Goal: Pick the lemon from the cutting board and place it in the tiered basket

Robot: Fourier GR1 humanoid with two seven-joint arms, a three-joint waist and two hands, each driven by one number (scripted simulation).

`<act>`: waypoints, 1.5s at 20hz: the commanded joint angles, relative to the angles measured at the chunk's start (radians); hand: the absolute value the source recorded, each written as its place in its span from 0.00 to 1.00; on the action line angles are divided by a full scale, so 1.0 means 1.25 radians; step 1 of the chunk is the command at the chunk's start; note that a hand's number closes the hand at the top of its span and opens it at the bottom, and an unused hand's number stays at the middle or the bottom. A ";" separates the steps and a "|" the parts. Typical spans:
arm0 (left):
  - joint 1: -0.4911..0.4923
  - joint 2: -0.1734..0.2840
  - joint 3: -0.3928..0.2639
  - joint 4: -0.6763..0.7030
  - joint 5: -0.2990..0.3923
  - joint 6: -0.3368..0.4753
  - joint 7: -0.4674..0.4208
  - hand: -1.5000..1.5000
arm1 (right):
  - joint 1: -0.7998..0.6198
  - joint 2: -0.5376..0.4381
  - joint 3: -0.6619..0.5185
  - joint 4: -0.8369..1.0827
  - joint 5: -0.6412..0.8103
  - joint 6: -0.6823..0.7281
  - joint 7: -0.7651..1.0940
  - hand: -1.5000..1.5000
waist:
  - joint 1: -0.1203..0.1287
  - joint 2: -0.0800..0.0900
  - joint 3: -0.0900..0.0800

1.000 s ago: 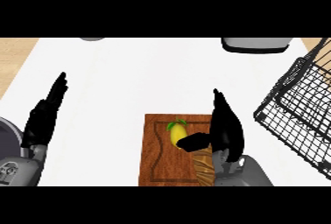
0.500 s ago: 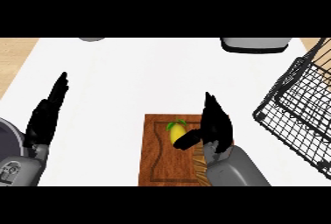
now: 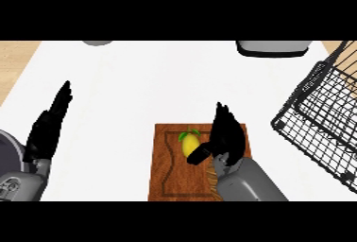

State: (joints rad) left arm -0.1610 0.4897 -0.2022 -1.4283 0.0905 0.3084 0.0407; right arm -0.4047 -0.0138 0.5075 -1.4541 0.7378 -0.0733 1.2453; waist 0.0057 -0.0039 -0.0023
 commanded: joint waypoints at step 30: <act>-0.020 -0.027 0.041 0.033 -0.025 -0.042 -0.016 0.50 | -0.050 0.010 0.103 0.191 -0.094 -0.159 0.181 0.00 | 0.009 0.004 0.001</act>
State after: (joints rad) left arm -0.1838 0.4525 -0.1657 -1.4051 0.0553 0.2756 0.0428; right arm -0.4579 -0.0166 0.5913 -1.2408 0.6397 -0.1715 1.2369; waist 0.0158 -0.0001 -0.0007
